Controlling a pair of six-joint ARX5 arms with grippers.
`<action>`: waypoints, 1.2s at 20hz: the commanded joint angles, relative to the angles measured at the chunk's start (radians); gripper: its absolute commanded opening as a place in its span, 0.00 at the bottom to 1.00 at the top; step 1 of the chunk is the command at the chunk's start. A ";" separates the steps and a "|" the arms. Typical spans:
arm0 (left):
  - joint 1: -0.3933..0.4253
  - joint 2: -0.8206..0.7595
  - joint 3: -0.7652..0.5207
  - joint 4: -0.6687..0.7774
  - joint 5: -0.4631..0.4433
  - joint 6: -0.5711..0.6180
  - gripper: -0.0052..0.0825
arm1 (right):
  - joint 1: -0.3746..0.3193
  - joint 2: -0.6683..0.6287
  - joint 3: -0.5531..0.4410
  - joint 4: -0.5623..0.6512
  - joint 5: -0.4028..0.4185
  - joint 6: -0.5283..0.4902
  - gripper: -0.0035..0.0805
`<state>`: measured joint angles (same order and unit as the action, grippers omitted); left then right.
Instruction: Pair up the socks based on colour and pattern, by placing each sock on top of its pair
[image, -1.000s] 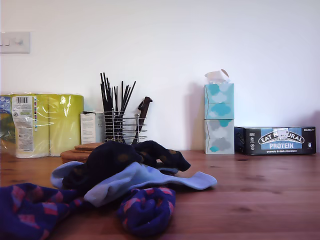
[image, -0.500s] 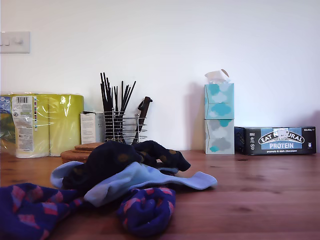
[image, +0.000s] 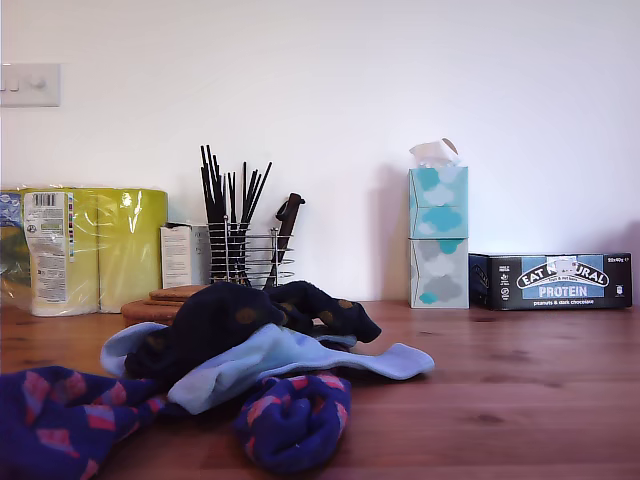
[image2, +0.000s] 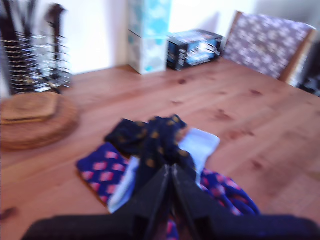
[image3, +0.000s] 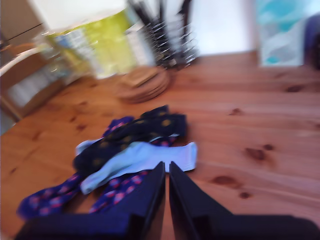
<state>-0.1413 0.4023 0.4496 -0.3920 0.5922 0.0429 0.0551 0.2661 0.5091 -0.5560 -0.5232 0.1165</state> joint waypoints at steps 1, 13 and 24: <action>-0.013 0.023 0.016 -0.002 0.027 0.010 0.03 | 0.014 0.023 0.026 -0.005 -0.025 0.009 0.03; -0.090 0.162 0.031 -0.001 0.110 0.063 0.03 | 0.172 0.445 0.226 -0.196 -0.229 -0.093 0.03; -0.277 0.548 0.049 0.254 -0.050 0.225 0.68 | 0.300 0.518 0.305 -0.197 -0.113 -0.304 0.03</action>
<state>-0.4107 0.9260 0.4847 -0.1555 0.5598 0.2600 0.3550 0.7845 0.8135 -0.7517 -0.6388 -0.1818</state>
